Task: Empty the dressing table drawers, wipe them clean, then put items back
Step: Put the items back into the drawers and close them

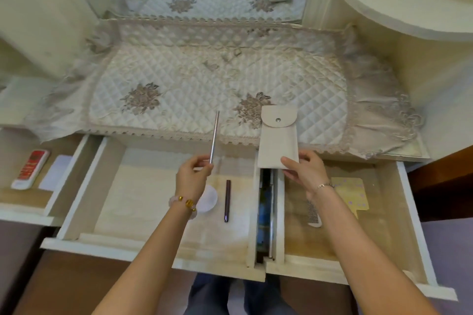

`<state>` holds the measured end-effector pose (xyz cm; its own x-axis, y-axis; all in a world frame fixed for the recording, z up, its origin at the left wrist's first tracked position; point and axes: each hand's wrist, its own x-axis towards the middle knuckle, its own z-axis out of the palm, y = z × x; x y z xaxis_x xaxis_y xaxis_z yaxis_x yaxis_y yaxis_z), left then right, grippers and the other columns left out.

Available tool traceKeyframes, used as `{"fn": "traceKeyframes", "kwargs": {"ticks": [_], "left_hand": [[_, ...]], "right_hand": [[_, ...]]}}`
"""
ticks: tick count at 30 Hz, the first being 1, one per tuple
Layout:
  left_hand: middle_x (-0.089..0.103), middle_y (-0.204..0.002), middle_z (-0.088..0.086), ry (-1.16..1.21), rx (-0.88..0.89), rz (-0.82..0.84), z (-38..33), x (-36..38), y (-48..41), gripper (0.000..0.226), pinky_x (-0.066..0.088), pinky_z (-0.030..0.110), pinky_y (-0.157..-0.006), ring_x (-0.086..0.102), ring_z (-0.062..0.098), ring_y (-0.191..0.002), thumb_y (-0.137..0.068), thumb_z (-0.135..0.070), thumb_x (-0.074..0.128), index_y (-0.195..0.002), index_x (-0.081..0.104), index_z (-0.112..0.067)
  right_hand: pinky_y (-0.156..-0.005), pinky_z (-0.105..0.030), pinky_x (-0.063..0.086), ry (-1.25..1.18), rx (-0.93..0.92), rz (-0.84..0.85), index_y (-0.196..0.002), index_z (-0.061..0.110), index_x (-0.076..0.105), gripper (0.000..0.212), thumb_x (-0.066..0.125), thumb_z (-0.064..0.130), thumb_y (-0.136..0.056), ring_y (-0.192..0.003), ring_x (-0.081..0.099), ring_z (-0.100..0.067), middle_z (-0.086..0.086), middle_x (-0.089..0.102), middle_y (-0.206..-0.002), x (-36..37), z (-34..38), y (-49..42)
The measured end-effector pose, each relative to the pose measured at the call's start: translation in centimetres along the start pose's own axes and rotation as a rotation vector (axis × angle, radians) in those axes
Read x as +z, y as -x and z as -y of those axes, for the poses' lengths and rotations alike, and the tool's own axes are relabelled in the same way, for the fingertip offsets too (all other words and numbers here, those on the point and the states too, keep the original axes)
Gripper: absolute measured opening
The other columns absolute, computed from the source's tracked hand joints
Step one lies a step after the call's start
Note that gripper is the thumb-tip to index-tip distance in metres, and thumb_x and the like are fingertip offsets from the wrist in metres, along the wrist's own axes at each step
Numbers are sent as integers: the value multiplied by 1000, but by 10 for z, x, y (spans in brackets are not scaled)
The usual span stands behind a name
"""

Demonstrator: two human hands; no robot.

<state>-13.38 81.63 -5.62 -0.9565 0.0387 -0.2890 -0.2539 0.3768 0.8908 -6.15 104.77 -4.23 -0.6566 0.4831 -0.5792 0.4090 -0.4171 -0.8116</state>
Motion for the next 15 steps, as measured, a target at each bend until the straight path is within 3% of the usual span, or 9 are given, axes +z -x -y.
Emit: {"fn": "traceKeyframes", "kwargs": {"ticks": [3, 10, 15], "left_hand": [[61, -77, -3, -3, -26, -45, 25, -37, 13, 18, 49, 31, -69, 59, 19, -70, -85, -2, 60, -94, 65, -17], [62, -81, -3, -15, -89, -107, 71, -113, 10, 17, 50, 33, -73, 61, 20, -72, -86, -3, 60, -93, 63, -19], [63, -81, -2, -88, -94, -56, 102, -171, -12, 19, 51, 35, -73, 61, 21, -76, -85, -3, 62, -92, 64, -21]], "right_hand": [[-59, -18, 57, 50, -7, 63, -104, 2, 50, 30, 68, 0, -80, -88, 63, -20, -13, 63, -104, 25, -17, 20], [-64, -23, 58, 157, -5, 176, -85, 12, 46, 26, 69, 1, -80, -92, 64, -23, -17, 65, -104, 99, -65, 54], [-52, -17, 53, 184, 43, 178, -86, 8, 46, 23, 66, -1, -81, -86, 65, -25, -15, 67, -99, 160, -106, 74]]}}
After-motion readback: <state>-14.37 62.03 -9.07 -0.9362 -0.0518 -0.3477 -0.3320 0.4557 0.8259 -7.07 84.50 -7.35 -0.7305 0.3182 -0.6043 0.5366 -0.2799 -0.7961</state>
